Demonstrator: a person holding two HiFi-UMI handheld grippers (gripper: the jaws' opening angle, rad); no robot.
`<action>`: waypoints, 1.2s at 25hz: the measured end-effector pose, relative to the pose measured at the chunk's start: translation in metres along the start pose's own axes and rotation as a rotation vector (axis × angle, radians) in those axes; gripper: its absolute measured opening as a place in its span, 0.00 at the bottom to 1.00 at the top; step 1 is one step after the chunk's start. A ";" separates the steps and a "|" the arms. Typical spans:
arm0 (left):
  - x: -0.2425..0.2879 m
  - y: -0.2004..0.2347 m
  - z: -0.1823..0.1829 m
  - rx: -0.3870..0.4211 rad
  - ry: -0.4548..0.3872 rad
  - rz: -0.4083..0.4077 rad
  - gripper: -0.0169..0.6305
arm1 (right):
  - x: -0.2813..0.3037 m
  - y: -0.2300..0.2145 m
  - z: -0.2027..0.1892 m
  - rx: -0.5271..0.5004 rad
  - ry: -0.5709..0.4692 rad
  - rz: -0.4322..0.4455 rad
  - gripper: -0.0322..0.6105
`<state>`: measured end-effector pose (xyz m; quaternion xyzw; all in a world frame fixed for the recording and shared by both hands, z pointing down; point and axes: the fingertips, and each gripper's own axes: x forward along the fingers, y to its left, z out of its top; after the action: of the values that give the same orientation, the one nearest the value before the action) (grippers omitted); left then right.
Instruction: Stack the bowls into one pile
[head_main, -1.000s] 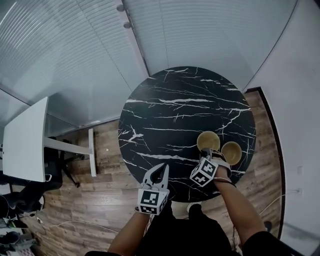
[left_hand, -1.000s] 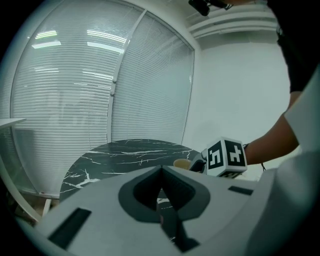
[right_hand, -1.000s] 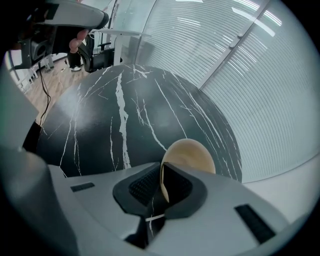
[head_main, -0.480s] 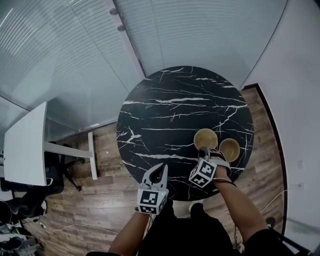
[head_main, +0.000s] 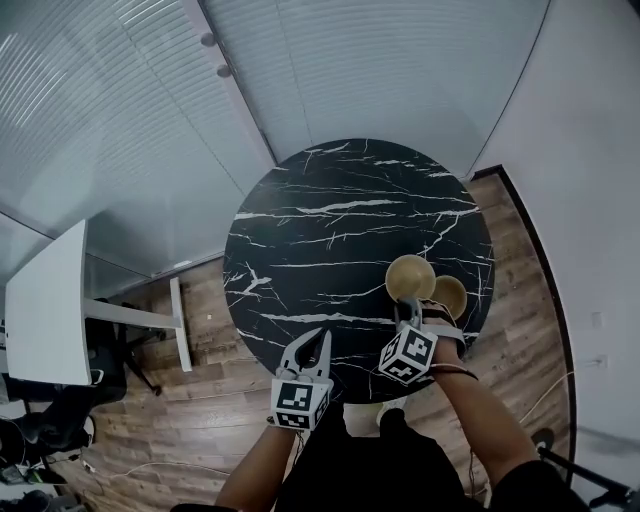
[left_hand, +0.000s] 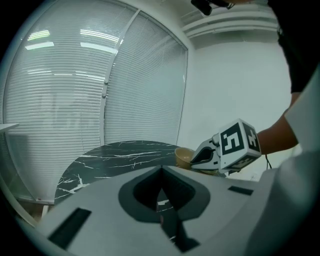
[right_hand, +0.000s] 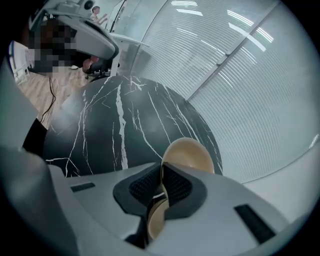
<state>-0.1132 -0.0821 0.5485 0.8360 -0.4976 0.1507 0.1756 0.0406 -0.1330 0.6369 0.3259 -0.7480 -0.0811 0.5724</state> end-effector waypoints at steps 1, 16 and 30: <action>0.002 -0.003 0.000 0.001 0.002 -0.007 0.04 | -0.004 -0.003 -0.002 0.009 0.001 -0.005 0.09; 0.045 -0.051 0.015 0.064 0.016 -0.132 0.04 | -0.028 -0.016 -0.078 0.141 0.108 -0.024 0.09; 0.055 -0.065 0.020 0.071 0.011 -0.148 0.04 | -0.015 -0.003 -0.101 0.128 0.136 0.016 0.09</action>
<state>-0.0285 -0.1052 0.5448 0.8753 -0.4280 0.1594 0.1591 0.1356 -0.1013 0.6566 0.3607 -0.7136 -0.0061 0.6005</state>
